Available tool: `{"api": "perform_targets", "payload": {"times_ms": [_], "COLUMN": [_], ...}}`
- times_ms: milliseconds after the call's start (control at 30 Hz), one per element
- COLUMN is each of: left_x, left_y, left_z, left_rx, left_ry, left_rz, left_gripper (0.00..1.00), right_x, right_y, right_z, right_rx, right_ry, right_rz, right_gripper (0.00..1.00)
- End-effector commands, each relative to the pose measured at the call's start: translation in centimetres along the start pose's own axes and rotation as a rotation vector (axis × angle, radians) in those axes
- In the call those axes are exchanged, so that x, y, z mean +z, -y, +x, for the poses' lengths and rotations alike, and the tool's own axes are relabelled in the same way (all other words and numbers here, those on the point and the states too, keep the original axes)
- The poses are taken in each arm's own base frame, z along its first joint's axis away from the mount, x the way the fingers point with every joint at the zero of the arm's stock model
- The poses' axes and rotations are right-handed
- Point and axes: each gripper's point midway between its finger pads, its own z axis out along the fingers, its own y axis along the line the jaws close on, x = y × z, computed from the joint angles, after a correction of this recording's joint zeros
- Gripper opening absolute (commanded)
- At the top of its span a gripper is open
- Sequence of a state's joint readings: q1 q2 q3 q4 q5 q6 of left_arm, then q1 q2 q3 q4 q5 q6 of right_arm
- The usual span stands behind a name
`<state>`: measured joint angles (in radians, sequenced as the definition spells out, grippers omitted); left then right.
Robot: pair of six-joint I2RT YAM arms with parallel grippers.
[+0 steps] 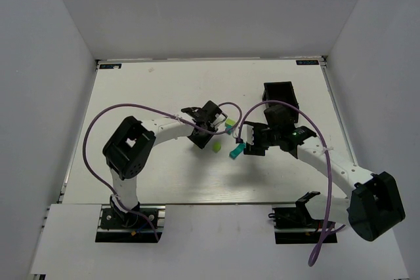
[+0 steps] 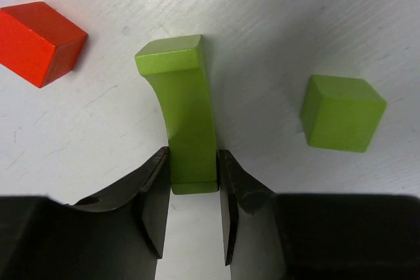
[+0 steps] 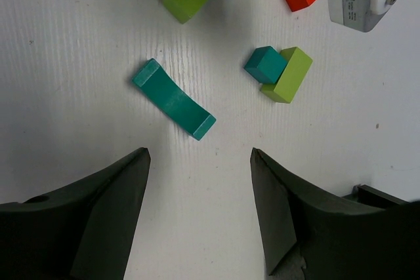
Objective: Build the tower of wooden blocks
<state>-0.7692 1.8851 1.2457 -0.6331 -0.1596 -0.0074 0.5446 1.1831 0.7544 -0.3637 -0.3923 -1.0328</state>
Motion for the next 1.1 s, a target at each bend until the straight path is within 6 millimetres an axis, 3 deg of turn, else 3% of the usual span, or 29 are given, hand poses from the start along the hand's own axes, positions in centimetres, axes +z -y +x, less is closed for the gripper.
{"api": "perform_targets", "payload": {"times_ms": [0,500,700,1067], "left_x": [-2.1,-3.3,-4.2,-2.1], "left_y": [-1.6,-3.1,-2.4,-3.4], "left_z": [-1.7,-1.9,-2.1,-0.3], "left_rx": [0.004,0.073,0.253,0.456], "left_ry": [0.062,0.157,0.192,0.052], "left_rz": [0.007,0.181,0.313,0.394], "left_gripper": [0.0,0.0,0.0,0.0], "right_x": [-0.4,-1.2,-1.8,-2.4], "right_y": [0.8,-0.1,-0.3,-0.6], "right_z": [-2.0,-2.5,-2.6,-3.0], "right_rx": [-0.06,-0.099,-0.125,-0.143], "right_ry": [0.075,0.107,0.114,0.131], "right_rz": [0.03,0.028,0.041,0.051], "right_gripper": [0.69,0.68,0.68,0.68]}}
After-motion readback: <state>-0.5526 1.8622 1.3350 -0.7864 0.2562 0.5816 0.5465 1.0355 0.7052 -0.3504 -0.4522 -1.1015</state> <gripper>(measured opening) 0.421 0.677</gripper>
